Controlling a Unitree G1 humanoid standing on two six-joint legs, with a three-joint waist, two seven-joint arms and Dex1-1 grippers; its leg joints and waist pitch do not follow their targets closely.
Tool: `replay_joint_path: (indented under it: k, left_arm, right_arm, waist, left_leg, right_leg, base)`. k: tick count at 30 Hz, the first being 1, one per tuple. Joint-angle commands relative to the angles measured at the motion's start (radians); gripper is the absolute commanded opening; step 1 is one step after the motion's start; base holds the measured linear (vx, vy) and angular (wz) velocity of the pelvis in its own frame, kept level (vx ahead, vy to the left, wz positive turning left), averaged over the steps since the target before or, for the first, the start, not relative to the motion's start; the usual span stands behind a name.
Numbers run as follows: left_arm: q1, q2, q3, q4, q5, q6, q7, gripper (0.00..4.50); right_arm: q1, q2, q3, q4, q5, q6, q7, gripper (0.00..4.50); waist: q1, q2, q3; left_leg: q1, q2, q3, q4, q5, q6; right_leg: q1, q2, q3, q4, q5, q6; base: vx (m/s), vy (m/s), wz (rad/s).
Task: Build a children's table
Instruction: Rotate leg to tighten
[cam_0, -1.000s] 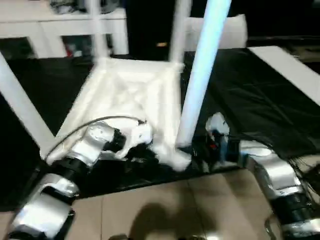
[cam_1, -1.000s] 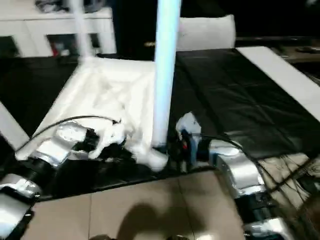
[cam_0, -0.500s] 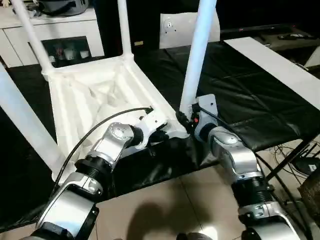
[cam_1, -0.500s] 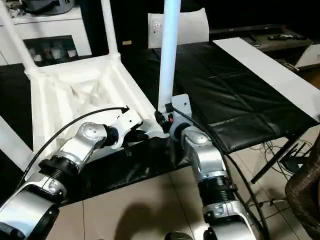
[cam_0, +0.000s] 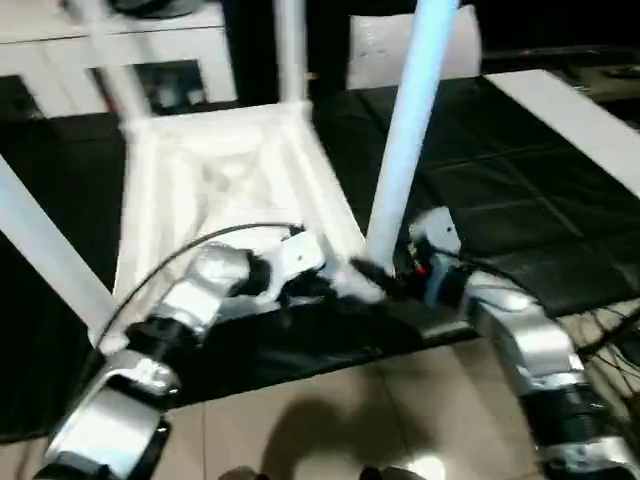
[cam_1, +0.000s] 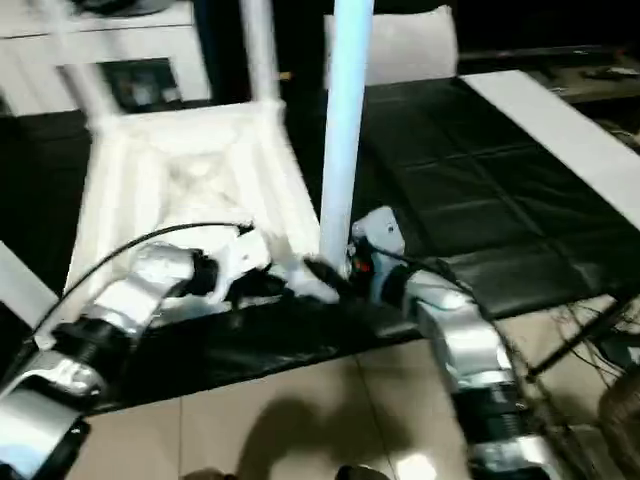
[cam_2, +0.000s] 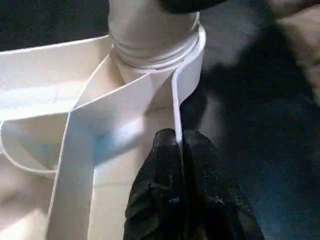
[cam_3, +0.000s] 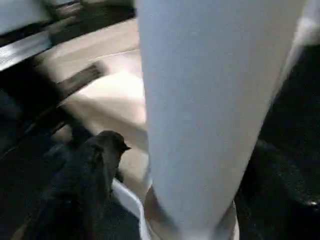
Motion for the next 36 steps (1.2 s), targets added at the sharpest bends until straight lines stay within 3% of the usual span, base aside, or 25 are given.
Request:
replay_joint_path:
  k: [1, 4, 9, 13, 20, 21, 25, 36]
  left_arm:
    - [0.001, -0.01, -0.016, -0.044, -0.056, -0.065, -0.1, 0.0]
    - [-0.002, 0.008, -0.028, -0.028, -0.057, -0.093, -0.161, 0.0]
    - [-0.017, 0.039, -0.049, 0.005, -0.053, -0.151, -0.269, 0.0]
    - [-0.041, 0.062, -0.069, 0.041, -0.033, -0.207, -0.345, 0.0]
    - [-0.052, 0.07, -0.08, 0.056, -0.031, -0.233, -0.391, 0.0]
    - [-0.054, 0.071, -0.081, 0.06, -0.032, -0.237, -0.4, 0.0]
    - [-0.061, 0.074, -0.081, 0.071, -0.029, -0.253, -0.42, 0.0]
    - [-0.078, 0.082, -0.071, 0.125, -0.023, -0.282, -0.439, 0.0]
  right_arm:
    - [0.004, -0.036, 0.022, -0.036, 0.023, -0.02, 0.11, 3.7]
    - [0.006, -0.073, 0.042, -0.038, 0.035, -0.03, 0.197, 3.7]
    - [-0.005, -0.132, 0.075, -0.021, 0.064, -0.035, 0.342, 3.7]
    - [-0.024, -0.179, 0.114, -0.01, 0.069, -0.039, 0.467, 3.19]
    - [-0.045, -0.193, 0.129, -0.004, 0.08, -0.028, 0.528, 2.82]
    - [-0.051, -0.195, 0.133, -0.004, 0.084, -0.024, 0.544, 2.53]
    - [-0.06, -0.193, 0.133, -0.005, 0.102, -0.005, 0.566, 2.12]
    - [-0.058, -0.185, 0.139, -0.023, 0.135, 0.058, 0.6, 1.98]
  waist:
    - [0.007, -0.007, -0.071]
    - [0.015, -0.007, -0.068]
    - [0.024, -0.008, -0.068]
    - [0.038, -0.009, -0.067]
    - [0.043, -0.01, -0.07]
    - [0.043, -0.011, -0.071]
    - [0.048, -0.01, -0.073]
    - [0.059, -0.008, -0.075]
  left_leg:
    - [0.009, 0.048, -0.008, -0.058, -0.146, 0.097]
    - [0.012, 0.052, -0.008, -0.062, -0.182, 0.074]
    - [0.012, 0.052, -0.007, -0.062, -0.195, 0.069]
    - [0.014, 0.052, -0.006, -0.062, -0.199, 0.066]
    - [0.012, 0.053, -0.007, -0.061, -0.174, 0.063]
    - [0.01, 0.054, -0.007, -0.061, -0.169, 0.065]
    - [0.011, 0.055, -0.007, -0.06, -0.158, 0.066]
    - [0.012, 0.055, -0.007, -0.06, -0.159, 0.053]
  right_leg:
    - [0.064, -0.074, 0.072, -0.067, -0.261, -0.161]
    - [0.062, -0.073, 0.074, -0.066, -0.271, -0.164]
    - [0.063, -0.075, 0.074, -0.07, -0.304, -0.152]
    - [0.06, -0.075, 0.074, -0.072, -0.327, -0.143]
    - [0.063, -0.077, 0.074, -0.064, -0.285, -0.161]
    - [0.064, -0.076, 0.074, -0.062, -0.275, -0.163]
    - [0.064, -0.077, 0.074, -0.061, -0.267, -0.165]
    - [0.065, -0.077, 0.074, -0.06, -0.265, -0.162]
  base:
    - [0.0, 0.0, 0.0]
    - [0.0, 0.0, 0.0]
    - [0.0, 0.0, 0.0]
    - [0.0, 0.0, 0.0]
    - [0.0, 0.0, 0.0]
    - [0.0, 0.0, 0.0]
    - [0.0, 0.0, 0.0]
    - [0.0, 0.0, 0.0]
